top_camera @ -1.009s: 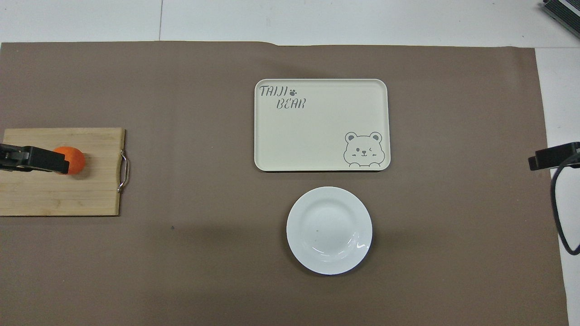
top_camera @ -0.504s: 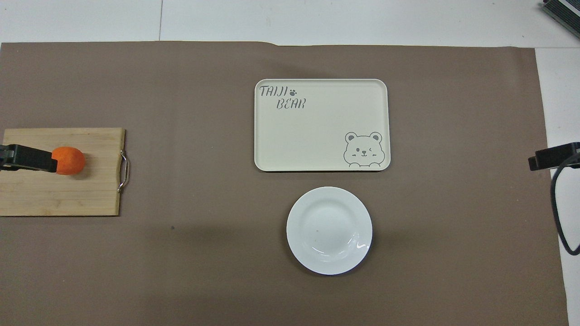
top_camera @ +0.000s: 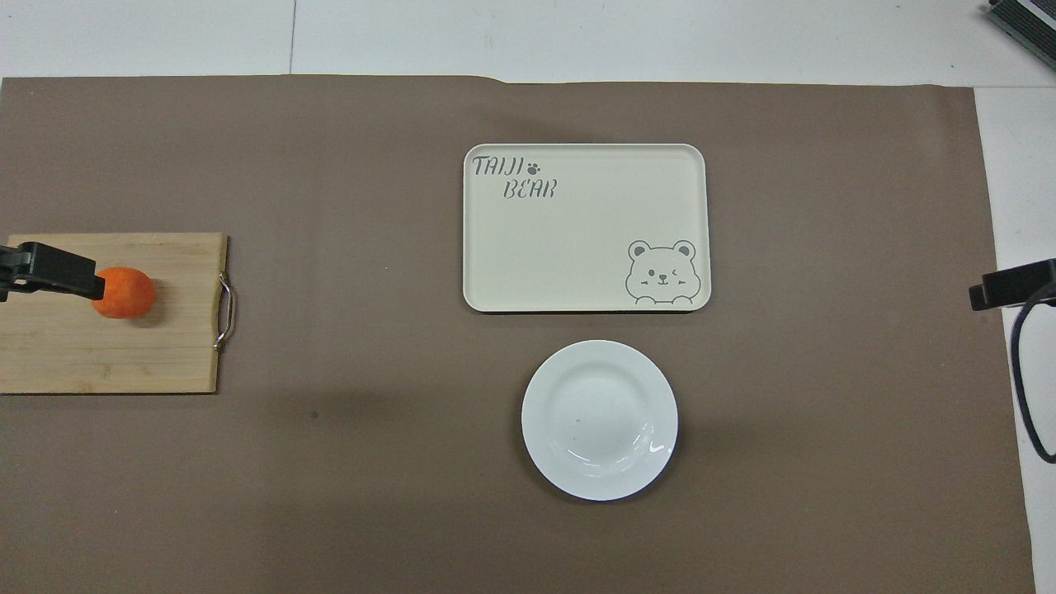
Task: Place orange and plate with both arms
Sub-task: 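Close the left gripper around the orange on the wooden board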
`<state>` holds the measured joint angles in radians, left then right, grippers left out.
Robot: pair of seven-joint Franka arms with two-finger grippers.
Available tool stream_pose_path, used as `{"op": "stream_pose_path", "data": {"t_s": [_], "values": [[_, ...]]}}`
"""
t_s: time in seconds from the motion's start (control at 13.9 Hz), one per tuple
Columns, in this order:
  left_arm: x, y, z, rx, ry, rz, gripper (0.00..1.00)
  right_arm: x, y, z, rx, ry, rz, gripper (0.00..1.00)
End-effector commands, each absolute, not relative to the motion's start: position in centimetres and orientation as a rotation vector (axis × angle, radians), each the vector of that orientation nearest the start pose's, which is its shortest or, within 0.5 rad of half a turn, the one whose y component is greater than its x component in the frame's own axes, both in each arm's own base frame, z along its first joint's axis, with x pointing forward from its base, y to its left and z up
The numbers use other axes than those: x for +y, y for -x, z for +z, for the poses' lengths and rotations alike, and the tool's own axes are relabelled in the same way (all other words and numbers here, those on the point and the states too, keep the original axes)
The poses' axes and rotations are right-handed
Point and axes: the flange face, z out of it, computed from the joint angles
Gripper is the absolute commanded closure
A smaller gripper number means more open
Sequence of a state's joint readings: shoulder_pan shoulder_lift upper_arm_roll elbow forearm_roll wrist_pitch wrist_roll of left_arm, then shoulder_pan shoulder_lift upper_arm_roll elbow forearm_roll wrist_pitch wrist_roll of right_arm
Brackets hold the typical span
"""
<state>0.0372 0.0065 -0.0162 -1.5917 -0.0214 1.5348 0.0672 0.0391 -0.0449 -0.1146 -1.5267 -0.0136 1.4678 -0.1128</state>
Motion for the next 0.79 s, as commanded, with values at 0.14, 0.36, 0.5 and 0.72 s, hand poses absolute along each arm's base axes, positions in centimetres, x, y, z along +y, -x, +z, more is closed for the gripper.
{"op": "stream_pose_path", "data": {"t_s": [0.14,0.36,0.5,0.72], "values": [[4.9,-57.7,58.5,0.184,3.175,0.035,0.00,-4.1,-52.2,66.2,-0.054,3.147,0.014,0.00],[6.3,-58.8,54.7,0.258,3.175,0.068,0.00,-3.8,-52.2,66.3,-0.059,3.147,0.009,0.00],[7.5,-59.1,52.2,0.238,3.176,0.055,0.00,-3.6,-52.2,66.3,-0.066,3.147,0.004,0.00],[10.2,-59.4,47.8,0.245,3.179,0.066,0.00,-3.8,-52.2,66.3,-0.059,3.147,0.009,0.00]]}}
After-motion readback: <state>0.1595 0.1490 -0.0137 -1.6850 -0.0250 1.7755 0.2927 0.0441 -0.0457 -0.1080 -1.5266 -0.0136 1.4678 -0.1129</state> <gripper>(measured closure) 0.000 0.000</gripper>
